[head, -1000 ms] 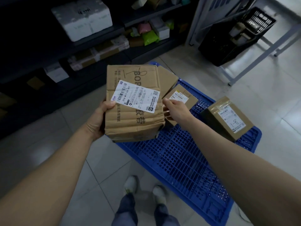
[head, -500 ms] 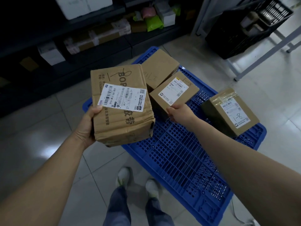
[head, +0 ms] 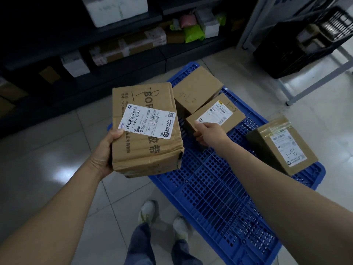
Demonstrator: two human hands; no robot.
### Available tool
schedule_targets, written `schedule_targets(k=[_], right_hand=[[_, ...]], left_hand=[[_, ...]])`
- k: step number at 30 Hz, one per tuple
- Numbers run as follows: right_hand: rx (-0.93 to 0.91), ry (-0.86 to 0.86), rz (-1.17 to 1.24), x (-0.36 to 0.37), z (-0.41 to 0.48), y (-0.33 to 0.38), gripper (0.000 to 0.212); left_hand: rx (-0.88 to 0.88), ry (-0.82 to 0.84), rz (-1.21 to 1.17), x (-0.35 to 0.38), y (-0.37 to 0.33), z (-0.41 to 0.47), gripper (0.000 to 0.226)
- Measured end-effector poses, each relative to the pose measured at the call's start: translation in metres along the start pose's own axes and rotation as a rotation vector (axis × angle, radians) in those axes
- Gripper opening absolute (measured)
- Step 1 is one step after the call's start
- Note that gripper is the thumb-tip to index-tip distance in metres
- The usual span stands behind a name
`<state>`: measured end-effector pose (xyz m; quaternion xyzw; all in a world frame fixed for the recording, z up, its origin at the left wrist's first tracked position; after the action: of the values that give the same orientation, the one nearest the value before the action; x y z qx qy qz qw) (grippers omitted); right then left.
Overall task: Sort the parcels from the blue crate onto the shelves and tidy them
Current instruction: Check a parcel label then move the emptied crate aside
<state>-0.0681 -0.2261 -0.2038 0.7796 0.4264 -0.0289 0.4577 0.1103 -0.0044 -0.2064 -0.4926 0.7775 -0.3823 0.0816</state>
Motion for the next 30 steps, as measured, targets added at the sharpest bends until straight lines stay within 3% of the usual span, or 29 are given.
schedule_targets(k=[2, 6, 9, 12, 16, 18, 21, 30], right_hand=[[0.012, 0.049, 0.102, 0.004, -0.003, 0.012, 0.049], [-0.003, 0.193, 0.221, 0.013, -0.01, 0.034, 0.07], [-0.051, 0.242, 0.228, 0.017, -0.019, 0.05, 0.058], [-0.067, 0.281, 0.224, 0.02, -0.025, 0.058, 0.07], [-0.105, 0.315, 0.235, 0.023, -0.034, 0.069, 0.042], [-0.119, 0.311, 0.232, 0.024, -0.039, 0.072, 0.031], [-0.141, 0.307, 0.21, 0.024, -0.046, 0.078, 0.031], [-0.217, 0.33, 0.16, 0.014, -0.081, 0.101, 0.032]], left_hand=[[0.002, -0.02, -0.011, 0.003, -0.006, -0.001, 0.048], [0.034, -0.019, 0.003, 0.013, -0.019, -0.007, 0.043], [0.041, -0.015, -0.009, 0.014, -0.028, -0.015, 0.047], [0.053, -0.017, -0.016, 0.011, -0.035, -0.024, 0.06], [0.068, -0.025, -0.018, 0.006, -0.04, -0.035, 0.078], [0.075, -0.031, -0.032, 0.004, -0.039, -0.041, 0.066], [0.078, -0.074, -0.069, 0.002, -0.039, -0.051, 0.043], [0.131, -0.077, -0.116, 0.001, -0.043, -0.087, 0.049]])
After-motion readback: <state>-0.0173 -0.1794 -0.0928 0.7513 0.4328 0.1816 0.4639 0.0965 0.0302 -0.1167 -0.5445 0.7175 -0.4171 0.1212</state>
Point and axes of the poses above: each hand's wrist, its own z-axis towards the middle knuckle, its own x-axis out of the palm, y = z × x, the point moved 3 cm from there along z, towards the middle knuckle, and after that the axes turned 11 degrees about -y, right-handed, at the moved point
